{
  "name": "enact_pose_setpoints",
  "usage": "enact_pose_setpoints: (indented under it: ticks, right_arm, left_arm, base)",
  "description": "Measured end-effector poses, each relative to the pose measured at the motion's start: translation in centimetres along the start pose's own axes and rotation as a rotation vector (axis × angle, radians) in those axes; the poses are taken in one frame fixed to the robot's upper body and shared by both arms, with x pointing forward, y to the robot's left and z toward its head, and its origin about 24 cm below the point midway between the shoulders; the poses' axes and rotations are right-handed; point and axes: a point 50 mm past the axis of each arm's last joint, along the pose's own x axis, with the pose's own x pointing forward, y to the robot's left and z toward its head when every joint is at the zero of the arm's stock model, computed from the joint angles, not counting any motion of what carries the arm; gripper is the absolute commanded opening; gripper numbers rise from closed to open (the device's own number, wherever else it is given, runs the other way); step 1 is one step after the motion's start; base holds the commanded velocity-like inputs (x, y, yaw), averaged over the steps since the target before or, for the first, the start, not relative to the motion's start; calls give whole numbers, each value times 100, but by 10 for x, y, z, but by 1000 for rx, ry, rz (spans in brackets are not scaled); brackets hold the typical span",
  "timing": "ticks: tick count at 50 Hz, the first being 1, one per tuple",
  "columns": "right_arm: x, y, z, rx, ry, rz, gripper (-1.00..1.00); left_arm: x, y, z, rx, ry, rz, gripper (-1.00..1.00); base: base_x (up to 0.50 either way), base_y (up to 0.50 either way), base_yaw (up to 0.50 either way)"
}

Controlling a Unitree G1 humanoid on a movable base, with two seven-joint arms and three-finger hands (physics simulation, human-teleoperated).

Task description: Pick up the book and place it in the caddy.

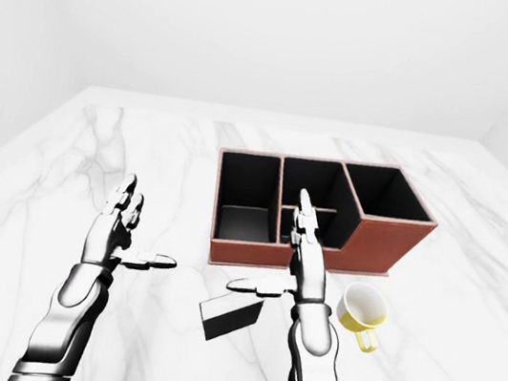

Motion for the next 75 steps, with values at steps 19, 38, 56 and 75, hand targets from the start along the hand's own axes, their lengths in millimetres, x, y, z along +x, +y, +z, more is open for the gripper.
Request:
enact_pose_setpoints:
  ticks: [19, 38, 56, 75]
  right_arm:
    - [2, -1, 3, 3, -14, -1, 100]
    - [4, -2, 14, -52, -60, 0, 100]
    - [4, -1, 50, -229, -200, 57, 100]
    - [1, 4, 75, -422, -283, 131, 100]
  left_arm:
    - [1, 1, 0, -1, 2, 4, 100]
    - [3, 4, 1, -6, 1, 12, 100]
    - [3, 5, 2, -7, 0, 17, 100]
    - [4, 6, 1, -4, 3, 21, 100]
  base:
    - [5, 0, 0]
    - [0, 0, 0]
    - [0, 0, 0]
    - [0, 0, 0]
